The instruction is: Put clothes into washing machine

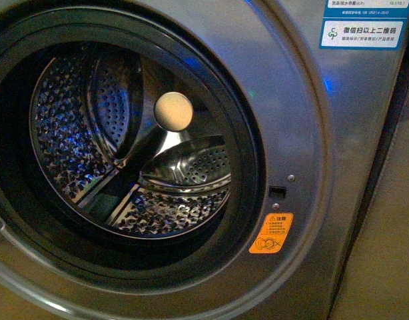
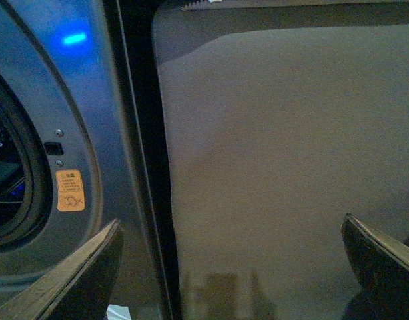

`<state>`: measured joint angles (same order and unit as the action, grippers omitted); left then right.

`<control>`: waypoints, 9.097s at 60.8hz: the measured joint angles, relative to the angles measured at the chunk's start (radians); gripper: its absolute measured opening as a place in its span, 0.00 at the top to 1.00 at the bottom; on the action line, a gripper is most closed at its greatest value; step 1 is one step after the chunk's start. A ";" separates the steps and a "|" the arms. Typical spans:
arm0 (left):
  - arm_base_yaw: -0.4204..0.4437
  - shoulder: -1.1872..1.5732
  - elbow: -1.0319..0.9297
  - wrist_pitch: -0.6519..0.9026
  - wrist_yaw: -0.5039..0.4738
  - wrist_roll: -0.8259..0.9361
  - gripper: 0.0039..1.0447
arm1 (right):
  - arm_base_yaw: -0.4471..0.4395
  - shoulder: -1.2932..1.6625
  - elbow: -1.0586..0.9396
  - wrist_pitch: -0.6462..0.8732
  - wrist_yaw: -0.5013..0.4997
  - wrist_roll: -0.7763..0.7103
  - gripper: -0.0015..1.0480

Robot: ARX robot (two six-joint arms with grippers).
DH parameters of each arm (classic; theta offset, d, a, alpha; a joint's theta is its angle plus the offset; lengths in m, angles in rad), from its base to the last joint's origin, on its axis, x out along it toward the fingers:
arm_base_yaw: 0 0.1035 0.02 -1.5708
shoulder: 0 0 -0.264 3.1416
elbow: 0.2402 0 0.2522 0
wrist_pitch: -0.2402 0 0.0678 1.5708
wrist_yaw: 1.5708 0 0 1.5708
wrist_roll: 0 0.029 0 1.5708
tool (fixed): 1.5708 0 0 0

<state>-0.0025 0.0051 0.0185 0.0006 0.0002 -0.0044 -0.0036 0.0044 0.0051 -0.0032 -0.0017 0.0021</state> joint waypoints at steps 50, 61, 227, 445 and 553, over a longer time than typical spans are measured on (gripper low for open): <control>0.000 0.000 0.000 0.000 0.000 0.000 0.06 | -0.037 0.017 -0.004 0.063 -0.130 0.022 0.07; 0.000 0.000 0.000 0.000 -0.002 0.000 0.06 | -0.291 0.135 -0.004 0.420 -0.754 0.150 0.07; 0.000 -0.001 0.000 0.000 -0.001 0.000 0.06 | -1.094 2.998 1.704 0.054 -0.256 -0.317 0.07; 0.000 -0.001 0.000 0.000 -0.001 0.000 0.06 | 0.552 1.488 1.896 -0.117 -0.135 -0.140 0.91; -0.035 1.059 0.546 1.136 0.670 -0.568 0.06 | 0.654 1.525 1.896 -0.090 -0.097 -0.145 0.91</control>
<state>-0.0376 1.0637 0.5644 1.1370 0.6704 -0.5728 0.6502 1.5295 1.9007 -0.0933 -0.0986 -0.1429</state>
